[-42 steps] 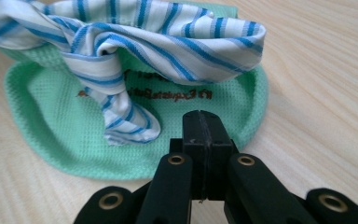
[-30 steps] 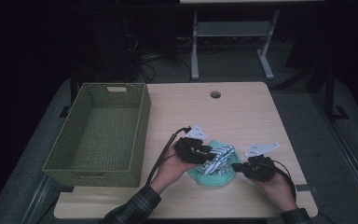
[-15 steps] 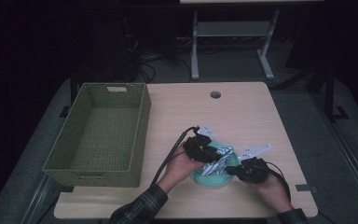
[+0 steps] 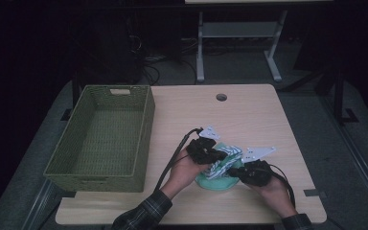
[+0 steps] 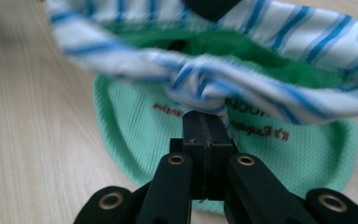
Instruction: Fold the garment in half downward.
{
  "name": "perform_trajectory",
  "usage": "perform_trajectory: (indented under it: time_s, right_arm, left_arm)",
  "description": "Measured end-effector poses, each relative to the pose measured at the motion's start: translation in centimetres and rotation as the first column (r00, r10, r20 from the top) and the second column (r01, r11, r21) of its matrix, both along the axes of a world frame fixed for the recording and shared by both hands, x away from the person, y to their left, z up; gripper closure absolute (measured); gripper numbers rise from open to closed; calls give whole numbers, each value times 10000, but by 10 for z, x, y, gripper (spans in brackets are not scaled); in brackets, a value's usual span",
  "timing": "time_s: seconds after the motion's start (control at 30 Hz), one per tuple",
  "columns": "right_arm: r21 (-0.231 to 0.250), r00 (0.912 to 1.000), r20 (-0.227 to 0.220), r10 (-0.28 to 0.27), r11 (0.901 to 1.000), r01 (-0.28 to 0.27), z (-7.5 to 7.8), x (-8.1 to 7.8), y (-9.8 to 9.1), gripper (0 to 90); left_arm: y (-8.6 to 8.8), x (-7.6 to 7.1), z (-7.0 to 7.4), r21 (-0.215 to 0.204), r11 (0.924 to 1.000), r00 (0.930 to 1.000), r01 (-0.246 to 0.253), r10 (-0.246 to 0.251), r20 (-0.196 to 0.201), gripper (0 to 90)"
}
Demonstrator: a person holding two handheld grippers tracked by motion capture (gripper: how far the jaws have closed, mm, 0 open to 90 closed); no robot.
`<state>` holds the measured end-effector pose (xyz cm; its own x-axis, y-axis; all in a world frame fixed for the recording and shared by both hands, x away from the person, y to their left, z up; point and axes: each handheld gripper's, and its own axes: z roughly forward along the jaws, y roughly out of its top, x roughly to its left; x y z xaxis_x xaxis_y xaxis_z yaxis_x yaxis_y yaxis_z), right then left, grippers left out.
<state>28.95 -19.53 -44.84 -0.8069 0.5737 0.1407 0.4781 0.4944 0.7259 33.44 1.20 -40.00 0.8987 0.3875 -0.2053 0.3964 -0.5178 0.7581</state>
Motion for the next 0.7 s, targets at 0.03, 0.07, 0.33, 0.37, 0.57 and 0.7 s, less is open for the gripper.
perform_trajectory:
  time_s: [0.03, 0.07, 0.33, 0.37, 0.57, 0.7]
  right_arm:
    - [75, 10000, 94, -29, 10000, 28, 0, 1, -1, 896]
    - [141, 9999, 75, -140, 9998, 139, 1, 1, -2, 896]
    - [-358, 9951, 75, -986, 9945, 988, -5, 8, -22, 893]
    - [-543, 9939, 42, -1106, 9924, 1106, -6, 9, -26, 893]
    - [-558, 9787, 160, -2048, 9771, 2054, -5, 16, -54, 894]
    - [-488, 9738, 231, -2263, 9726, 2272, -4, 18, -61, 894]
  left_arm:
    - [-2, -1, -1, -15, 10000, 10000, 80, -80, 38, 888]
    - [-4, -2, -2, -6, 9999, 9999, 155, -155, -13, 888]
    - [-15, -5, -16, 61, 9993, 9991, 375, -373, -223, 887]
    - [-16, -5, -18, 84, 9991, 9988, 424, -422, -233, 887]
    - [-23, -8, -31, 319, 9975, 9975, 626, -615, -353, 887]
    - [-30, -10, -42, 590, 9952, 9955, 783, -749, -582, 887]
